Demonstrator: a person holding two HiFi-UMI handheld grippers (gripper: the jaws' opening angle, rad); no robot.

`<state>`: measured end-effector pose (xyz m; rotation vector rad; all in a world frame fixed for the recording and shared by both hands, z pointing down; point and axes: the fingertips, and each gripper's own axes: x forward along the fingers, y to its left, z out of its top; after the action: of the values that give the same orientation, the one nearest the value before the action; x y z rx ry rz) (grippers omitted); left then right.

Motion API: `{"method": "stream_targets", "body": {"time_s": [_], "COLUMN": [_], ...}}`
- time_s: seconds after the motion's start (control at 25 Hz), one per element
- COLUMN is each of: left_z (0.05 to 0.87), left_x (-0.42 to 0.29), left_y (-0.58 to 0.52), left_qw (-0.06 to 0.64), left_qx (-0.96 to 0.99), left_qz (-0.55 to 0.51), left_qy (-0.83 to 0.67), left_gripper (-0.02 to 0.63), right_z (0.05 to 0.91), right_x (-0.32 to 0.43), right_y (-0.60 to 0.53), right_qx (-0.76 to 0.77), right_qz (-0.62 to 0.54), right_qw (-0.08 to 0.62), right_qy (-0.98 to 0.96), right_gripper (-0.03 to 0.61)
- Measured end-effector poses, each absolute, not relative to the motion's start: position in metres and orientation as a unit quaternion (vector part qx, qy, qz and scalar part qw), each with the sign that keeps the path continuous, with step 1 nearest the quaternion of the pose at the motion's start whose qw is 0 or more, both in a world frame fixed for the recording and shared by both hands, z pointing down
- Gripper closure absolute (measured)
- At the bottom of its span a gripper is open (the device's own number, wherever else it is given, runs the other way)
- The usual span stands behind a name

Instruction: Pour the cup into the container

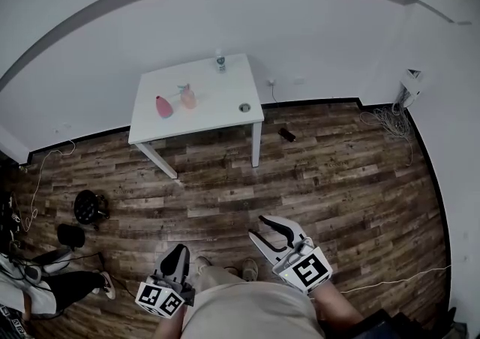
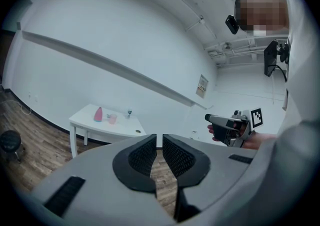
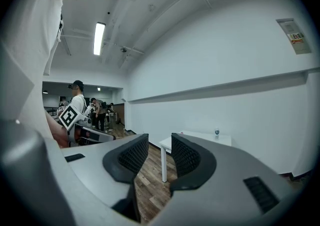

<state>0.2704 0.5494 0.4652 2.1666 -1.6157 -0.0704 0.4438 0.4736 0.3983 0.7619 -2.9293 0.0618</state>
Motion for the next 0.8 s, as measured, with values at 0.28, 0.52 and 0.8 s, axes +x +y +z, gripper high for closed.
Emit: {"method": "stream_targets", "body": {"time_s": [0.28,0.52,0.8], "left_z": [0.467,0.465,0.474], "left_x": [0.268,0.268,0.262], "left_y": [0.553,0.545,0.534], "left_qw": [0.224,0.222,0.231], "left_qx": [0.778,0.78,0.772], "left_qz": [-0.029,-0.028,-0.033], "left_qy": [-0.586,-0.585,-0.591], "left_gripper": [0.584,0.584,0.584], "right_z": [0.4,0.402,0.415], "right_x": [0.439,0.438,0.436], "right_y": [0.476,0.47,0.454], "right_qx": [0.247,0.248,0.245], "right_qz": [0.017,0.017,0.016], "right_qw": [0.068,0.071,0.079], "right_qy": [-0.966,-0.966,-0.966], "right_gripper": [0.454,0.454,0.454]}}
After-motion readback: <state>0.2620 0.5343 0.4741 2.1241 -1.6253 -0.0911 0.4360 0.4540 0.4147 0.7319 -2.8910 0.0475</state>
